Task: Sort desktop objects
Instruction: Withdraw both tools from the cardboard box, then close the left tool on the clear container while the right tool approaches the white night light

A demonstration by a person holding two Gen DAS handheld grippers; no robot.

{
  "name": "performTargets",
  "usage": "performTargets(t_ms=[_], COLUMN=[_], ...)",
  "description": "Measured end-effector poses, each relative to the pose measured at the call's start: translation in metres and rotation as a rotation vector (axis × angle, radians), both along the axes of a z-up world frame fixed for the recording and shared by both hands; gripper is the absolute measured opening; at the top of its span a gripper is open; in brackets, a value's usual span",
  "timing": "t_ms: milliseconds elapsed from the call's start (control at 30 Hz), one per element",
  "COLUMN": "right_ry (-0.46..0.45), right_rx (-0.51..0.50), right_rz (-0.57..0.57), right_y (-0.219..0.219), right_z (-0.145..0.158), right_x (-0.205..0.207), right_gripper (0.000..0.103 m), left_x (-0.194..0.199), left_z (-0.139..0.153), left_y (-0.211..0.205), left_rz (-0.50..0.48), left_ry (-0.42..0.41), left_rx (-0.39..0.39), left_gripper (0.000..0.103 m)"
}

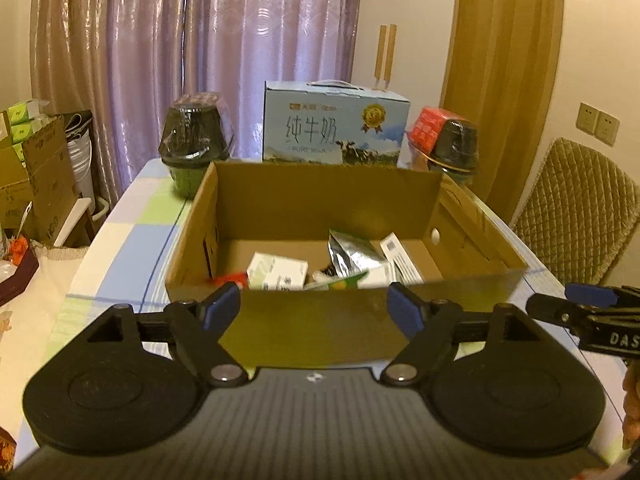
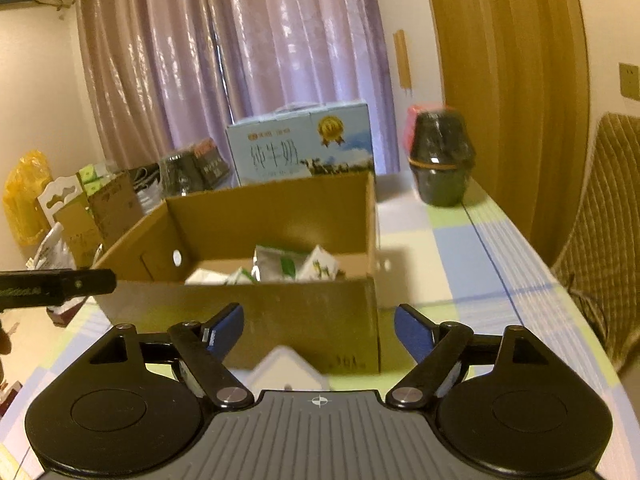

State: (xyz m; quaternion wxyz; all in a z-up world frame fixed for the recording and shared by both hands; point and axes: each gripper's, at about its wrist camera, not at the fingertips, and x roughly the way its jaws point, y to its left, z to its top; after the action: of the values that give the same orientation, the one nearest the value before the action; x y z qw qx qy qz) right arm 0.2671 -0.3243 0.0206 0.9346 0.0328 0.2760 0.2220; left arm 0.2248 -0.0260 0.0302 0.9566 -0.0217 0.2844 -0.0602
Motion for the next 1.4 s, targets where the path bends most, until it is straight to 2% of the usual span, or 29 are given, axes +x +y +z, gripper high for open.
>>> performTargets(t_ms=[300,433,533,633,767,867,1200,1400], right_ry=[0.062,0.078,0.081,0.09,0.103,0.116,0.152,0.171], right_rx=[-0.006,-0.008,-0.017,-0.017,-0.015,-0.018,-0.026,-0.043], right_rz=[-0.041,-0.052,-0.056,-0.062,-0.066,-0.072,-0.064,-0.063], right_y=[-0.019,-0.024,-0.024,-0.024,-0.026,-0.026,-0.023,-0.021], right_z=[-0.014,-0.017,-0.019,-0.02,-0.022,-0.024,-0.031,-0.036], right_x=[-0.018,-0.022,-0.023,-0.02,-0.019,-0.016,-0.009,-0.004], right_gripper=[0.088,0.092,0.095,0.098,0.098,0.098,0.099,0.099], left_x=[-0.04,-0.048,-0.053,-0.052,-0.049,-0.044,-0.033,-0.027], left_z=[-0.033,-0.048,-0.057,-0.065,-0.077,-0.086,-0.1,-0.108], left_y=[-0.015,-0.023,-0.033,-0.044,-0.055,-0.058,-0.073,-0.079], left_rz=[-0.043,-0.064,-0.089,-0.126,-0.16,-0.174,-0.216,-0.242], left_ry=[0.077,0.115,0.131,0.145,0.162,0.194,0.229,0.251], left_rx=[0.04,0.051,0.066,0.084,0.101,0.081,0.084,0.079], left_gripper=[0.083,0.085,0.092,0.092,0.092,0.091,0.088,0.078])
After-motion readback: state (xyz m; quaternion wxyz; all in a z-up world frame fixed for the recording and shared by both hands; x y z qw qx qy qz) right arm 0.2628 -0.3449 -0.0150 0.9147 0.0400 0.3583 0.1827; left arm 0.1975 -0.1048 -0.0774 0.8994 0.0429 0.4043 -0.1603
